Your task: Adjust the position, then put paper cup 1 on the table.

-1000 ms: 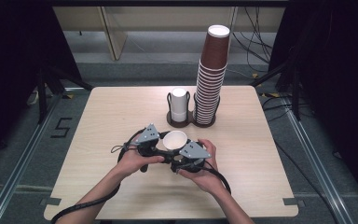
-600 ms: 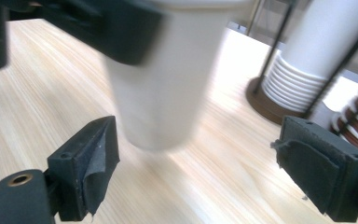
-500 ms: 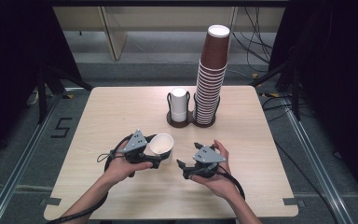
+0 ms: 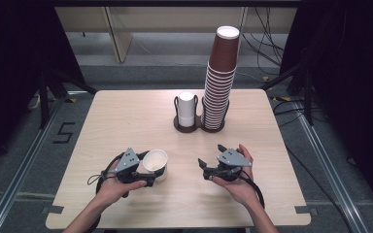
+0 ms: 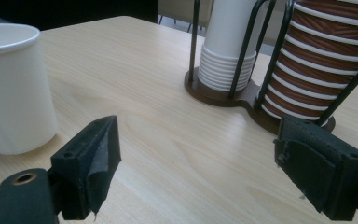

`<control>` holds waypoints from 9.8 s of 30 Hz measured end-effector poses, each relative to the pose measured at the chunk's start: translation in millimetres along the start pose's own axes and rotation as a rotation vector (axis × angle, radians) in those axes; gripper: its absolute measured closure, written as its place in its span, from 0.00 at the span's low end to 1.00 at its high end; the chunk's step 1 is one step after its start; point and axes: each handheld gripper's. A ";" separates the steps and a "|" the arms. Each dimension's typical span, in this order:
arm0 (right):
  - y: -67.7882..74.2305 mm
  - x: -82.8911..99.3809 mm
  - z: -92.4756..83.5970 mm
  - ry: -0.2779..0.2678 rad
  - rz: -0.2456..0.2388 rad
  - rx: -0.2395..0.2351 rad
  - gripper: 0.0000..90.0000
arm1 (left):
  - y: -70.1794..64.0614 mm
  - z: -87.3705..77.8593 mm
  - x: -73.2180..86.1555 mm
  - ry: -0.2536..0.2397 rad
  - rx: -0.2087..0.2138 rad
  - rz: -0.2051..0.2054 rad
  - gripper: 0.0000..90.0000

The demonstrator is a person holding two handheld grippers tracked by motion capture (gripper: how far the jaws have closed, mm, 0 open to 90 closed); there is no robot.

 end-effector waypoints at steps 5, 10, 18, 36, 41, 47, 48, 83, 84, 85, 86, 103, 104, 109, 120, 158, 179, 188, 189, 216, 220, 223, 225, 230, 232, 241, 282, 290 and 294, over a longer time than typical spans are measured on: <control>0.1 -0.4 1.3 -0.004 -0.003 0.008 0.17 | 0.7 -2.3 6.5 -0.011 -0.002 -0.019 0.21; 2.7 -0.9 2.5 0.011 0.030 -0.008 0.17 | 1.8 -1.2 11.5 -0.005 -0.003 -0.039 0.20; 0.8 -2.8 3.4 -0.008 0.012 0.005 0.17 | 3.8 2.3 14.7 -0.018 0.027 -0.068 0.10; 0.5 -11.7 4.4 -0.021 0.010 -0.004 0.17 | 1.6 -9.6 -1.2 -0.027 0.014 -0.010 0.00; -0.1 -12.7 4.0 -0.009 0.023 0.009 0.17 | 1.7 -13.1 -9.1 -0.042 0.019 -0.016 0.00; -6.1 -16.9 5.8 -0.026 0.026 0.015 0.17 | 6.7 -15.7 -21.7 -0.061 0.041 -0.035 0.00; -8.3 -18.0 5.3 -0.021 0.011 0.020 0.17 | 9.1 -16.5 -24.8 -0.064 0.041 -0.039 0.00; -28.1 -30.9 5.0 -0.057 0.057 0.066 0.18 | 49.7 23.0 -86.5 -0.137 -0.008 -0.003 0.00; -27.9 -31.8 4.4 -0.042 0.072 0.056 0.18 | 52.5 25.8 -89.0 -0.153 -0.007 0.031 0.00; -28.8 -32.9 5.5 -0.051 0.066 0.066 0.18 | 52.7 27.8 -90.9 -0.157 -0.007 0.032 0.00; -29.5 -34.7 5.1 -0.044 0.063 0.072 0.18 | 50.7 30.3 -93.1 -0.152 0.007 0.010 0.00; -45.1 -62.8 9.0 -0.099 0.090 0.110 0.18 | 48.4 69.9 -130.9 -0.178 0.007 0.083 0.00; -46.8 -64.2 8.4 -0.094 0.075 0.113 0.18 | 47.6 72.7 -133.3 -0.181 0.008 0.086 0.00; -53.4 -75.9 5.9 -0.113 0.099 0.125 0.18 | 45.7 84.3 -143.4 -0.183 0.014 0.105 0.00; -66.7 -104.1 5.0 -0.148 0.102 0.153 0.18 | 44.3 106.1 -168.3 -0.198 0.016 0.108 0.00; -108.8 -234.3 20.9 -0.193 0.108 0.145 0.13 | 44.1 187.2 -229.6 -0.219 0.009 0.127 0.01; -116.3 -258.1 39.3 -0.168 0.104 0.139 0.12 | 58.7 207.5 -244.2 -0.212 0.023 0.081 0.01; -117.4 -261.1 47.7 -0.171 0.117 0.144 0.12 | 57.1 212.6 -246.9 -0.217 0.036 0.071 0.06; -117.2 -261.1 49.0 -0.169 0.129 0.147 0.12 | 57.0 213.0 -247.0 -0.218 0.037 0.064 0.06; -114.4 -265.5 63.4 -0.203 0.183 0.185 0.18 | 55.8 213.4 -245.5 -0.215 0.024 0.074 0.07; -115.2 -265.2 63.4 -0.205 0.179 0.183 0.18 | 55.8 213.6 -245.4 -0.211 0.025 0.073 0.07; -114.7 -264.6 63.9 -0.210 0.183 0.186 0.18 | 55.6 214.2 -244.9 -0.209 0.024 0.069 0.07; -114.5 -264.8 63.8 -0.212 0.181 0.189 0.19 | 55.3 214.0 -245.0 -0.208 0.023 0.072 0.07; -114.1 -266.9 62.3 -0.230 0.184 0.193 0.20 | 54.9 214.1 -244.7 -0.212 0.023 0.069 0.07; -114.1 -268.8 60.4 -0.242 0.180 0.198 0.20 | 55.2 213.8 -244.9 -0.208 0.023 0.075 0.07; -114.0 -274.2 55.9 -0.269 0.185 0.193 0.21 | 54.6 214.0 -244.9 -0.211 0.019 0.073 0.07; -119.5 -297.7 28.1 -0.406 0.181 0.167 0.22 | 54.1 212.8 -245.1 -0.199 0.015 0.103 0.07; -119.1 -303.4 20.1 -0.427 0.191 0.152 0.22 | 54.7 212.7 -245.1 -0.194 0.011 0.099 0.07; -120.7 -306.4 13.9 -0.437 0.192 0.158 0.22 | 54.9 212.8 -244.9 -0.196 0.011 0.099 0.07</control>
Point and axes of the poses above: each handheld gripper's, and its own axes: z roughly forward along the jaws, x roughly out of its underside, y roughly to its left, and after that the axes turned 5 degrees about z, right-handed
